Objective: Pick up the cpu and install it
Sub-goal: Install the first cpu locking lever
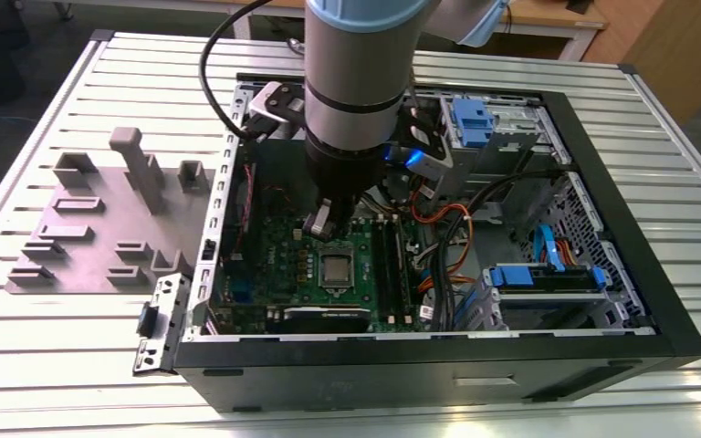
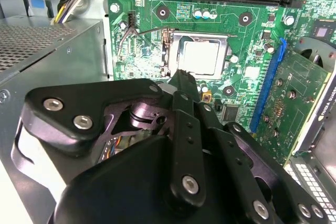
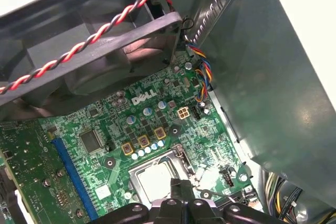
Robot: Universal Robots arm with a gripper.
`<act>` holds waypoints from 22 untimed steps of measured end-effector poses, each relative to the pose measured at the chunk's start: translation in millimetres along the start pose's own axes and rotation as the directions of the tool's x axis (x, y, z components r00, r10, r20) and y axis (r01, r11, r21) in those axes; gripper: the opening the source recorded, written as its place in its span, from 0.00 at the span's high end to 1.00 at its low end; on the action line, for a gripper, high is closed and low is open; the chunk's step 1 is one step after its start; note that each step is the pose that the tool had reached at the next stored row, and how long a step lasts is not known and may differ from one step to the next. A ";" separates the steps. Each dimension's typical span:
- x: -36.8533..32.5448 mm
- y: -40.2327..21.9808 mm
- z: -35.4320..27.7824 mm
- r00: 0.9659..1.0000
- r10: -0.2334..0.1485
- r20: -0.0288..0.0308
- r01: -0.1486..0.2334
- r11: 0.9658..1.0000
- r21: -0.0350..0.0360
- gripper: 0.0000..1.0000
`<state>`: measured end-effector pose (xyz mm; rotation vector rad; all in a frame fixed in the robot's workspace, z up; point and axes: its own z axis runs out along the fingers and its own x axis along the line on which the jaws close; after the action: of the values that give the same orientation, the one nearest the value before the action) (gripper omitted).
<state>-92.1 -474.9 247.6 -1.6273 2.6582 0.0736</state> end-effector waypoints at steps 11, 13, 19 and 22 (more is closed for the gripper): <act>-9.9 -17.7 0.0 1.000 0.000 0.004 0.000 1.000 -0.002 0.89; -11.8 -21.1 0.0 1.000 0.000 0.018 0.000 1.000 -0.010 0.89; -13.7 -24.7 0.4 0.996 -0.009 0.088 0.013 0.999 -0.046 0.89; -13.9 -25.3 0.8 0.995 -0.038 0.088 0.042 0.998 -0.048 0.89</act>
<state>-63.2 -474.0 246.7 -1.6501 2.5786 0.2060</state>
